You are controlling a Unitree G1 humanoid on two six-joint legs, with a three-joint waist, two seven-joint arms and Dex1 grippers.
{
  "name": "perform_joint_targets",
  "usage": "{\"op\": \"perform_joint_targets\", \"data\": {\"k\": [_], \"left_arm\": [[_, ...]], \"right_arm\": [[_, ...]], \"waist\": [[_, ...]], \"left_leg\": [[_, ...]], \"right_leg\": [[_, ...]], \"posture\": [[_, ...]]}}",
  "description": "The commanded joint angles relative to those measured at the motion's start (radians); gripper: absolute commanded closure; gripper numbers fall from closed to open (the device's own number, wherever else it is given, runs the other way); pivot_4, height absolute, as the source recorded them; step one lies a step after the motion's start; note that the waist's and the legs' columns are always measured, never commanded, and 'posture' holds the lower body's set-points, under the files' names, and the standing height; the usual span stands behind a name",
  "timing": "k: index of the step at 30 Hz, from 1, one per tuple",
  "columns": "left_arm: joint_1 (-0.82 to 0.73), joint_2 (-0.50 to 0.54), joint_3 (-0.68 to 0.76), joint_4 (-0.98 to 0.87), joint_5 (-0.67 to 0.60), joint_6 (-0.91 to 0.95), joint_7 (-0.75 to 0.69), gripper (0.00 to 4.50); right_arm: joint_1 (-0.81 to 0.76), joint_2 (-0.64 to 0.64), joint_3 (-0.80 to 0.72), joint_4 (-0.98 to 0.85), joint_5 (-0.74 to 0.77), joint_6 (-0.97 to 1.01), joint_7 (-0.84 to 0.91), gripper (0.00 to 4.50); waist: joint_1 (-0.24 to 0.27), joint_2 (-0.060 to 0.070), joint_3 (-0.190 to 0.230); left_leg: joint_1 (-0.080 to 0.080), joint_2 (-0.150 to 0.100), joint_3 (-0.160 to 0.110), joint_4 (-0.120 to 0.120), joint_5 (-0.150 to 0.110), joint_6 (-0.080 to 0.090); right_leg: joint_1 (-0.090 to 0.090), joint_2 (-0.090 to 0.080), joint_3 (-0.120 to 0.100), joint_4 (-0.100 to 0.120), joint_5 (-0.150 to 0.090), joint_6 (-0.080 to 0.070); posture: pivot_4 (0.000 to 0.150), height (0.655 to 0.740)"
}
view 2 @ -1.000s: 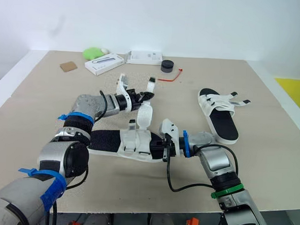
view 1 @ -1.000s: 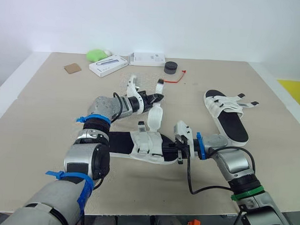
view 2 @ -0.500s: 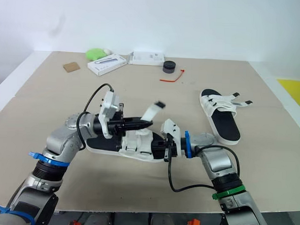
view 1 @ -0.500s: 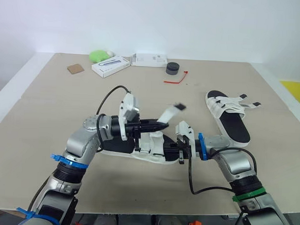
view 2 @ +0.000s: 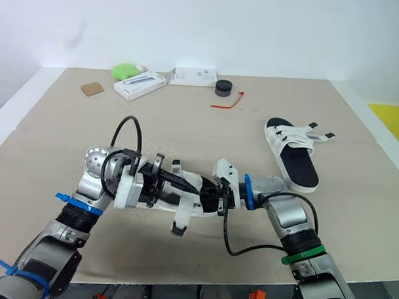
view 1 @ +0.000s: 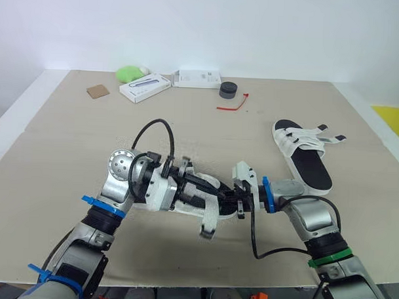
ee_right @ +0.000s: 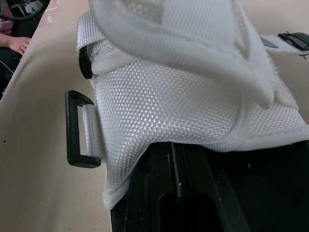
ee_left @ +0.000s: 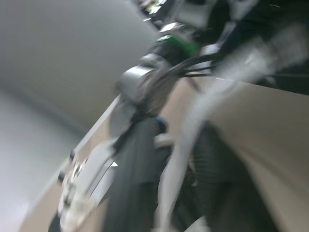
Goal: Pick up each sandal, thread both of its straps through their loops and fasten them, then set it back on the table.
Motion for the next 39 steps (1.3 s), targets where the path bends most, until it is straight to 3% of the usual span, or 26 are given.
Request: {"op": "perform_joint_targets", "data": {"k": [1,4,8,13,17,20,28,39], "left_arm": [[-0.011,0.006,-0.001,-0.007,-0.027,-0.057,-0.007,1.65],[0.005,0.023,0.008,-0.039,-0.035,0.023,0.036,0.10],[0.063,0.136,0.032,-0.168,-0.069,0.341,0.124,0.10],[0.275,0.447,0.035,-0.403,-0.133,0.738,0.089,0.10],[0.378,0.582,0.062,-0.584,-0.361,1.254,0.268,0.10],[0.362,0.539,0.106,-0.615,-0.577,1.577,0.484,0.10],[0.264,0.333,0.184,-0.504,-0.924,2.029,0.930,0.10],[0.095,0.099,0.189,-0.307,-0.925,2.218,1.194,0.10]], "right_arm": [[0.043,-0.015,0.075,0.082,-0.072,0.044,-0.014,4.50],[0.040,-0.012,0.078,0.084,-0.072,0.043,-0.014,4.50],[0.036,-0.012,0.082,0.087,-0.069,0.042,-0.013,4.50],[0.033,-0.013,0.085,0.092,-0.066,0.042,-0.010,4.50],[0.033,-0.009,0.089,0.093,-0.064,0.044,-0.006,4.50],[0.031,-0.009,0.094,0.092,-0.064,0.047,-0.001,4.50],[0.031,-0.015,0.099,0.078,-0.062,0.059,0.007,4.50],[0.053,-0.023,0.078,0.052,-0.054,0.071,-0.014,4.50]], "waist": [[0.000,0.000,0.000],[0.000,0.000,0.000],[-0.004,0.001,0.000],[-0.004,0.003,-0.001],[-0.001,0.001,0.000],[0.001,0.000,0.000],[-0.001,-0.001,-0.001],[0.000,-0.001,-0.002]], "left_leg": [[0.000,0.000,0.000,0.000,0.000,0.000],[0.000,0.000,0.000,0.001,0.000,0.000],[0.000,0.001,-0.001,0.001,0.000,0.001],[0.001,0.005,-0.001,0.000,-0.001,0.002],[0.002,0.008,0.000,-0.001,-0.002,0.002],[0.005,0.009,0.000,0.000,-0.002,0.001],[0.005,0.008,-0.001,0.000,-0.003,0.001],[0.005,0.007,-0.003,0.001,-0.004,0.002]], "right_leg": [[0.000,0.000,0.000,0.000,0.000,0.000],[0.001,0.000,0.000,0.000,0.000,0.000],[0.000,0.001,0.000,0.001,0.000,0.000],[0.000,0.004,0.000,0.003,-0.002,-0.002],[-0.001,0.004,-0.001,0.003,-0.003,-0.005],[-0.002,0.003,-0.004,0.003,-0.004,-0.005],[-0.001,0.005,-0.005,0.003,-0.006,-0.005],[0.004,0.007,-0.004,0.004,-0.006,-0.005]], "posture": [[0.150,0.7400],[0.150,0.7400],[0.150,0.7400],[0.150,0.7400],[0.150,0.7400],[0.150,0.7400],[0.150,0.7400],[0.150,0.7400]]}}
